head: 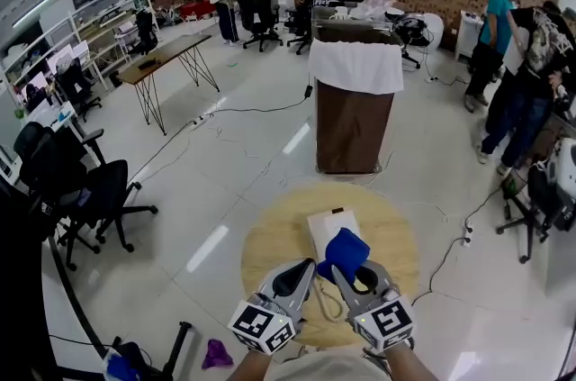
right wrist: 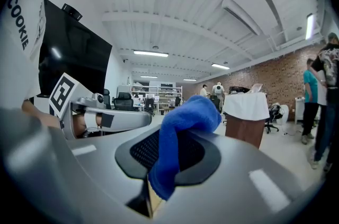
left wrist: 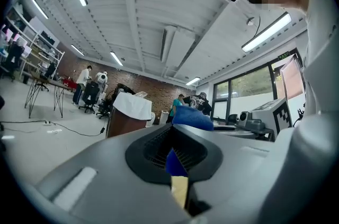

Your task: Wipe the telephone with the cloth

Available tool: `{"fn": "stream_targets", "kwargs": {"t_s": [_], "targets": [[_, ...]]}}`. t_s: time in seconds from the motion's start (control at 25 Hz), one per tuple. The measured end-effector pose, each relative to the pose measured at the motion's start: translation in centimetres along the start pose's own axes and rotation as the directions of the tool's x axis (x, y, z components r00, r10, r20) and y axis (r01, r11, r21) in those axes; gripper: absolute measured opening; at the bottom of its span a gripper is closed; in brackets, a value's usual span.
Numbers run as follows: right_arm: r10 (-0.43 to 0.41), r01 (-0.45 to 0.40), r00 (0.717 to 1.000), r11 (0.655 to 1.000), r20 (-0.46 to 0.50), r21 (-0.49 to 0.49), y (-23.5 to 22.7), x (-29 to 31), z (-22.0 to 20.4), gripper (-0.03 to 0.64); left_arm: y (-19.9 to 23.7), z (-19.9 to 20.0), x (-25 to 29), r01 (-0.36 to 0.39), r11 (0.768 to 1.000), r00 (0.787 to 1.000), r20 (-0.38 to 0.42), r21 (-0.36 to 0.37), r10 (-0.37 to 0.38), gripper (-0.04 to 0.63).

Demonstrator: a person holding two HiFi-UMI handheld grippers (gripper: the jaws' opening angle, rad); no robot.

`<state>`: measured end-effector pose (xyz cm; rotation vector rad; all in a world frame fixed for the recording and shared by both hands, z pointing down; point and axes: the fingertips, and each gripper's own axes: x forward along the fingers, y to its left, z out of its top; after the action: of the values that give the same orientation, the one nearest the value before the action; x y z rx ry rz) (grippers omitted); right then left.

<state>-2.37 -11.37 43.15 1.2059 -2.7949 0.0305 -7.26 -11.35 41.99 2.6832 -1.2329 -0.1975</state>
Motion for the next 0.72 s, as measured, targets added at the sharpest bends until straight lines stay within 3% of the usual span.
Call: {"fn": "stream_targets", "kwargs": {"t_s": [0.72], "targets": [[-0.015,0.015,1.0,1.0,-0.008,-0.024,0.03,-0.66,-0.43,0.061,-0.95,-0.94,0.57,0.021,1.0,0.999,-0.03,0.014,-0.021,0.002]]}}
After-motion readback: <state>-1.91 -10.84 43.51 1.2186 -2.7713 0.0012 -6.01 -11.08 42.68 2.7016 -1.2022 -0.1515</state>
